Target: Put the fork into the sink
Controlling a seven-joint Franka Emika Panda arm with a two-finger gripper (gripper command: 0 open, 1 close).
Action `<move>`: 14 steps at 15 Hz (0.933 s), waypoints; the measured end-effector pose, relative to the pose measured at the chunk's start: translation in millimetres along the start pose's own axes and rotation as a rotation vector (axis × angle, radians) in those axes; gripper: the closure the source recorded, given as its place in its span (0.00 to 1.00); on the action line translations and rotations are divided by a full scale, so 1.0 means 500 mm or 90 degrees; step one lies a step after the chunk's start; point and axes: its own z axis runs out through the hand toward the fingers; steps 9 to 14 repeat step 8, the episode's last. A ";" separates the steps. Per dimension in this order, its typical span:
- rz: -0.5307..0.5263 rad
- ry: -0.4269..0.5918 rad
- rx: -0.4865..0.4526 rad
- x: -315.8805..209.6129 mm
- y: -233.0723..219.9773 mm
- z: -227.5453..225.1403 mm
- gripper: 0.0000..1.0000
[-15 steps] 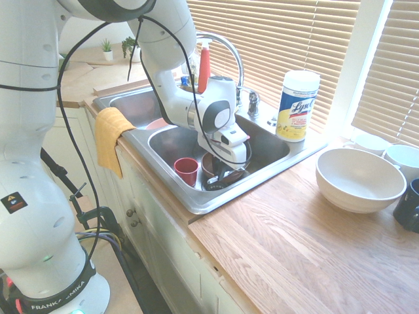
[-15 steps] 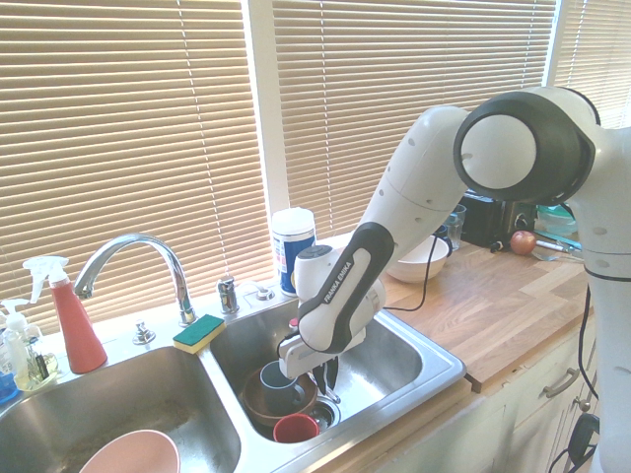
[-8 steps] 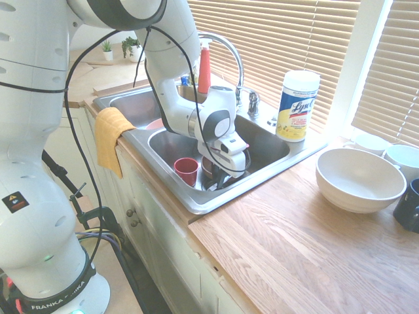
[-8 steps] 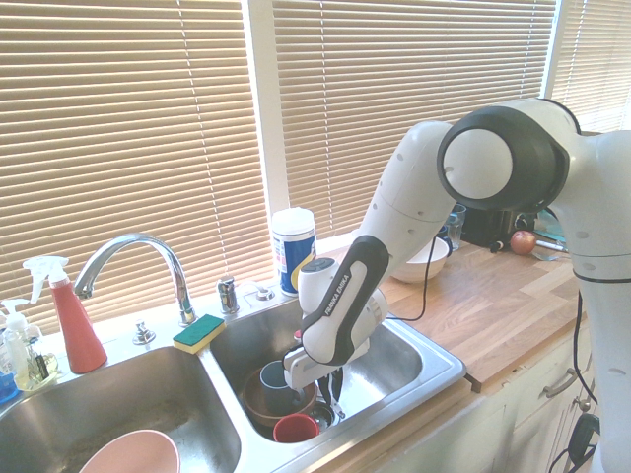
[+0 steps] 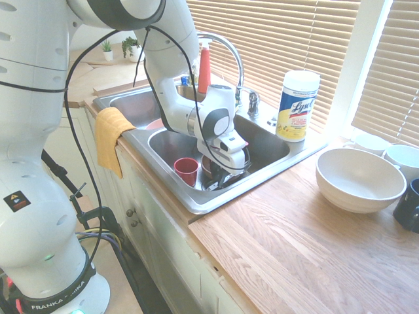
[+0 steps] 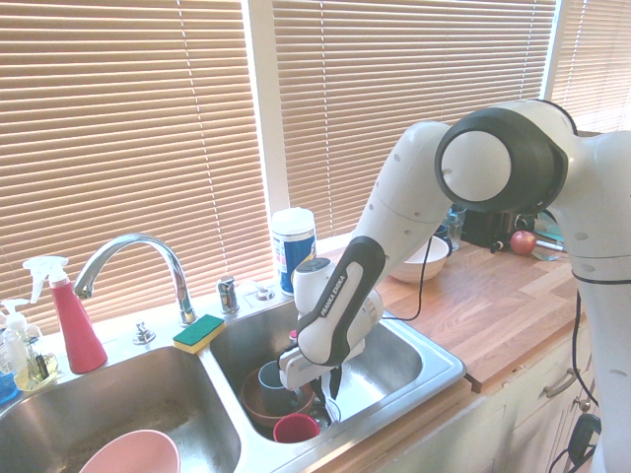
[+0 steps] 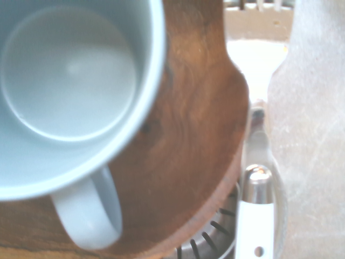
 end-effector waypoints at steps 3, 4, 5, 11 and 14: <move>0.000 0.001 0.002 0.000 -0.002 -0.003 0.00; 0.002 0.004 0.007 0.003 -0.004 -0.013 0.00; 0.005 0.010 0.018 0.007 -0.009 -0.036 0.00; 0.000 0.033 0.047 0.014 -0.018 -0.177 0.00; 0.000 0.033 0.047 0.014 -0.018 -0.177 0.00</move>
